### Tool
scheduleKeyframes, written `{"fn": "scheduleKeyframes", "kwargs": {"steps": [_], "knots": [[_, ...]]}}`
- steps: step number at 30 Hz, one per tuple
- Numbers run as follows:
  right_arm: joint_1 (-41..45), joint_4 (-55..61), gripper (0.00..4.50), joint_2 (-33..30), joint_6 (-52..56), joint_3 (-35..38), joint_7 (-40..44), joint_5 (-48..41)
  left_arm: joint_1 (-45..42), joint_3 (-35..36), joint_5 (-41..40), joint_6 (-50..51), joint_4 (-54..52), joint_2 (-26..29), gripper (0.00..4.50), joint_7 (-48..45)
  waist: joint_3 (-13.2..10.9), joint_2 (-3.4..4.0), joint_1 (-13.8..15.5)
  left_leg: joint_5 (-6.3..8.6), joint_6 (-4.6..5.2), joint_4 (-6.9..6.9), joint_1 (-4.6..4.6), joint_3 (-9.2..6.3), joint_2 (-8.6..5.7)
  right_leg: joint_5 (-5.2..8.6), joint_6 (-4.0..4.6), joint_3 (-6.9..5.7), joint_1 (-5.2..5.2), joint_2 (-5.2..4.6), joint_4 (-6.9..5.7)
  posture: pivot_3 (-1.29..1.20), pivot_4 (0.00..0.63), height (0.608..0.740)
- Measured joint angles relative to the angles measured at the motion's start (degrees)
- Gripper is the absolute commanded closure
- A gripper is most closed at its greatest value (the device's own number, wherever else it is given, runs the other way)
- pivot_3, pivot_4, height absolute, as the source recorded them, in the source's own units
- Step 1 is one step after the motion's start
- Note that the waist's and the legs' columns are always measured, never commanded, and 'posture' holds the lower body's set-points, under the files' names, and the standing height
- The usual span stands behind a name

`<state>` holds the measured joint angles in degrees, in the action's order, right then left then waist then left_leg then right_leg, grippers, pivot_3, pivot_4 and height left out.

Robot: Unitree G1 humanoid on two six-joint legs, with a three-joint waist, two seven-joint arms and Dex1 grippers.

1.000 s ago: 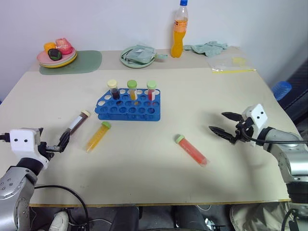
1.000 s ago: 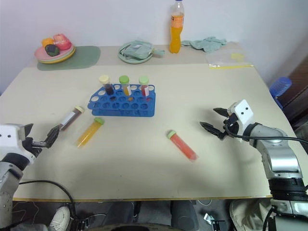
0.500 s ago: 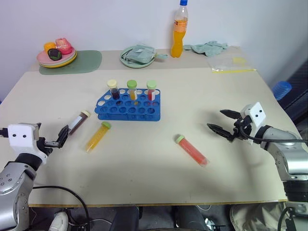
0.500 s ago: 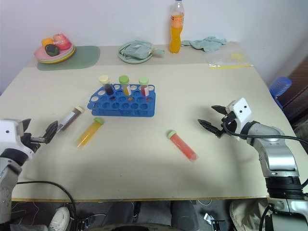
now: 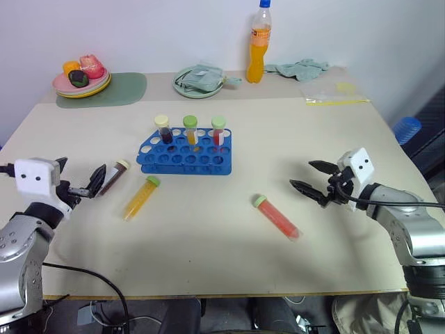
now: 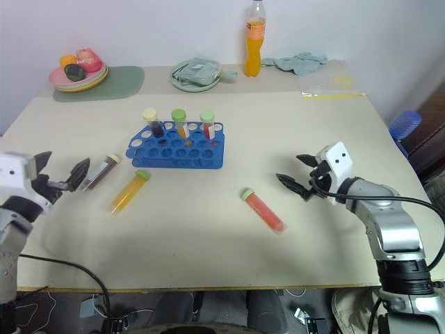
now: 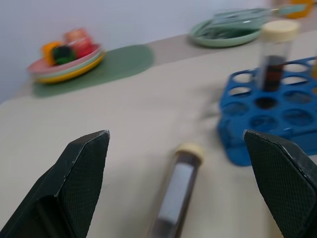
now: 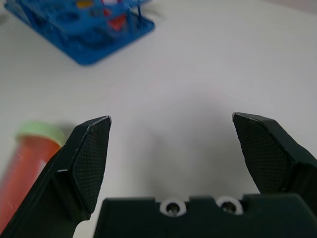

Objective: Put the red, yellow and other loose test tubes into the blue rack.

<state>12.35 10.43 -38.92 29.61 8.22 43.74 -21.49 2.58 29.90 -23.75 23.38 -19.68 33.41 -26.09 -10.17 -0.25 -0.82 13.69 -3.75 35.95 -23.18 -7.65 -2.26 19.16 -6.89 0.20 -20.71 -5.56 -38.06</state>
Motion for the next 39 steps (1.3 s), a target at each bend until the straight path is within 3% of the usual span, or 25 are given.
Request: {"fn": "scheduleKeyframes", "kwargs": {"steps": [7,11,14,18,25,39], "knots": [[0.1,11.7,0.17,-0.9,12.5,-1.4,-3.6,-2.5,-1.3,-2.8,-1.2,-0.2,1.1,2.2,0.03,-5.8,0.0,0.05,-0.1,0.00,0.00,0.00,-0.13,0.00,0.01,0.00,0.00,0.07,-0.19,0.00,-0.04,0.00,0.150,0.740],[7.2,21.0,0.17,-5.7,29.9,-3.9,-7.8,-4.4,-1.5,-7.2,-3.2,-0.2,0.6,2.3,0.03,-10.8,0.0,0.06,0.0,0.00,0.00,-0.01,-0.16,0.00,0.04,-0.01,0.01,0.17,-0.29,0.02,-0.04,0.00,0.150,0.740],[13.5,25.4,0.17,-2.5,47.8,-3.5,-11.6,-8.6,-1.4,-12.6,-2.9,-0.6,-0.7,4.4,0.03,-15.5,0.0,0.07,0.0,0.00,0.00,-0.05,-0.22,0.00,0.05,-0.01,0.02,0.20,-0.37,0.02,-0.04,0.00,0.150,0.740],[17.9,29.7,0.17,-0.1,61.1,-3.9,-15.3,-13.5,-1.1,-19.7,-0.3,-4.4,-1.4,6.1,0.03,-21.2,0.0,0.08,0.1,0.01,0.02,-0.14,-0.24,0.07,0.03,-0.01,0.02,0.34,-0.48,0.00,-0.02,0.00,0.150,0.740],[18.4,30.3,0.17,-1.7,62.5,-9.8,-27.9,-28.9,-0.4,-28.7,1.3,-8.1,-2.1,6.0,0.03,-27.6,-0.1,0.07,-0.2,0.02,0.06,-0.16,-0.24,0.17,0.06,-0.02,0.01,0.41,-0.55,0.01,-0.04,0.00,0.150,0.740],[30.2,3.1,0.17,-5.0,62.4,-20.6,-67.7,-66.9,0.1,-31.3,3.0,-9.3,-3.9,3.4,0.03,-24.9,-0.1,0.07,-0.3,0.02,0.08,-0.14,-0.25,0.34,0.08,-0.02,0.01,0.47,-0.59,0.03,-0.08,0.00,0.150,0.740]]}}
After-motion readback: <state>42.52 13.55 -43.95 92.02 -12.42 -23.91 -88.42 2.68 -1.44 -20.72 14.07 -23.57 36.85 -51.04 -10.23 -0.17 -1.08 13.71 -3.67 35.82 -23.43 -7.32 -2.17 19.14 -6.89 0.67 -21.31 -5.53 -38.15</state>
